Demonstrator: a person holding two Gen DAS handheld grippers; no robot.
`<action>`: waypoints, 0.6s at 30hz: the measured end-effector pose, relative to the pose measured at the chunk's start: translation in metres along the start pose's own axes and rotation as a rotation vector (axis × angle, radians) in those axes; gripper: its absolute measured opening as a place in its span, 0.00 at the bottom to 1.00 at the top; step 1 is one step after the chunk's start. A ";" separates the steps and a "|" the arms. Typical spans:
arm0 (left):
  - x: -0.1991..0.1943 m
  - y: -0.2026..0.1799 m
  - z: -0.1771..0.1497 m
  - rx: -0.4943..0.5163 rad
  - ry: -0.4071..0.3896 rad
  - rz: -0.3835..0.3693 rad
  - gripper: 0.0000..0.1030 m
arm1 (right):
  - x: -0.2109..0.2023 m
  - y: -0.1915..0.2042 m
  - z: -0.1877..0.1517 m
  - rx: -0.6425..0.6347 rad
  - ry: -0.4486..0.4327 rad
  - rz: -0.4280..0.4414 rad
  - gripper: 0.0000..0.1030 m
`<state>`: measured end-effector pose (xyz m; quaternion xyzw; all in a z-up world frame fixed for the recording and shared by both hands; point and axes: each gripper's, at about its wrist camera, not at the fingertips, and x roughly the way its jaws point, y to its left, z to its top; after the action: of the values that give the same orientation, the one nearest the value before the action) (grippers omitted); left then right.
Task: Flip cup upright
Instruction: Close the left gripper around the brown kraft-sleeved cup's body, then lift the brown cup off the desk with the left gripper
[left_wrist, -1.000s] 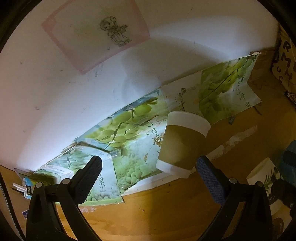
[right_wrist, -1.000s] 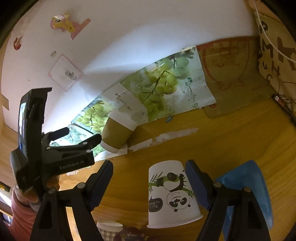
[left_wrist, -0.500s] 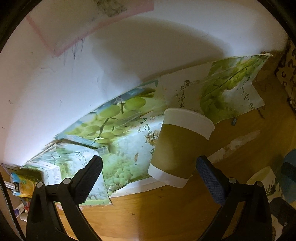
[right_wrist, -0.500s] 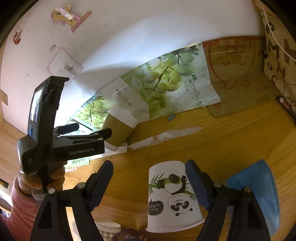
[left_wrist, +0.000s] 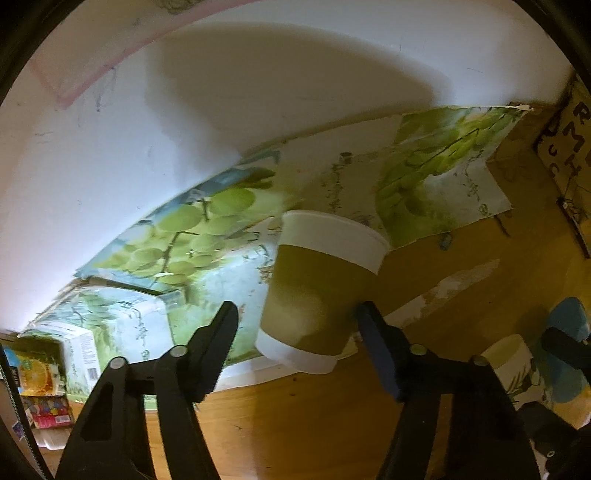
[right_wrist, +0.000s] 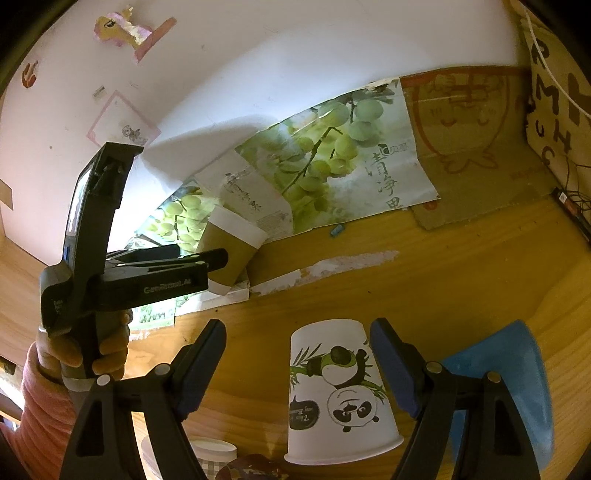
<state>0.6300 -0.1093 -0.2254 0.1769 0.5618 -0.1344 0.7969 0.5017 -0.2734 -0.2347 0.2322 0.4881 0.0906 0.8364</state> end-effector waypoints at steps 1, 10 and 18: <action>0.001 0.000 0.000 -0.006 0.006 -0.019 0.61 | 0.000 0.001 0.000 0.001 -0.001 0.001 0.79; 0.003 -0.003 0.001 -0.021 0.014 -0.017 0.56 | -0.005 0.002 -0.002 0.004 -0.011 0.016 0.79; -0.010 -0.009 -0.006 -0.019 -0.001 0.018 0.54 | -0.016 0.002 0.000 0.006 -0.024 0.039 0.79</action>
<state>0.6181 -0.1151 -0.2189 0.1742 0.5609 -0.1217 0.8001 0.4932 -0.2776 -0.2213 0.2454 0.4735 0.1024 0.8397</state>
